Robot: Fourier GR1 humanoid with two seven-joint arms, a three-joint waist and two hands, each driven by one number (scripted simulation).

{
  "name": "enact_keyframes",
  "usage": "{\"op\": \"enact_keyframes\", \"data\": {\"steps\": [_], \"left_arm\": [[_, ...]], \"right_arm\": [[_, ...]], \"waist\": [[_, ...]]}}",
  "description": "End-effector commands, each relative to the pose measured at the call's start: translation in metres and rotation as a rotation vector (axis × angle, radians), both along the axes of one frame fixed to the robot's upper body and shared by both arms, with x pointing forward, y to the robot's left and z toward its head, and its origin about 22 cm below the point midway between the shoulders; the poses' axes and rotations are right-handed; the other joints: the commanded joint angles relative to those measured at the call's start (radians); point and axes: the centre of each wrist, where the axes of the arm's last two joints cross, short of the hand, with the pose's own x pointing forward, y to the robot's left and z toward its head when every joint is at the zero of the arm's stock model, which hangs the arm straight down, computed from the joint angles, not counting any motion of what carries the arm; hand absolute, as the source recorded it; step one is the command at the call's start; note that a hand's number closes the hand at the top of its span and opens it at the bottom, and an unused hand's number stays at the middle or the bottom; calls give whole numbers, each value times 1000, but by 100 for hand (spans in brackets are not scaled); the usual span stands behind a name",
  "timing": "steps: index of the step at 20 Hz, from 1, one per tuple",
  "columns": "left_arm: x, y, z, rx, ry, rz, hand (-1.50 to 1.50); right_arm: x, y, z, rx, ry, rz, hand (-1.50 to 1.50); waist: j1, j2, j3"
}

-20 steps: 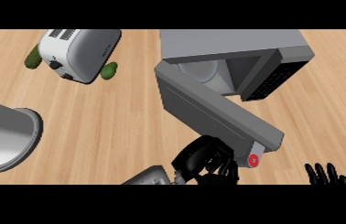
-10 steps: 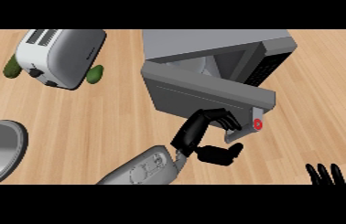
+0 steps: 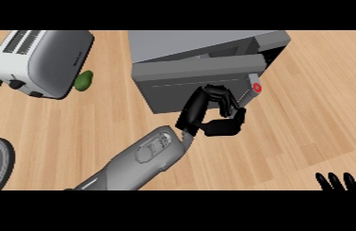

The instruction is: Pick up the milk, place it into the microwave and close the microwave

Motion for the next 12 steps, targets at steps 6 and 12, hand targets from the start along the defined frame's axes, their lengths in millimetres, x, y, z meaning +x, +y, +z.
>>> {"op": "enact_keyframes", "data": {"steps": [6, 12], "left_arm": [[36, 2, 21, -62, -22, 78, 150], [44, 2, 24, -83, -37, 101, 150]], "right_arm": [[-1, -2, 15, 17, -14, 47, -150], [-2, 1, 25, 29, -32, 94, -150]], "waist": [[-56, 22, 2], [-80, 22, 3]]}}
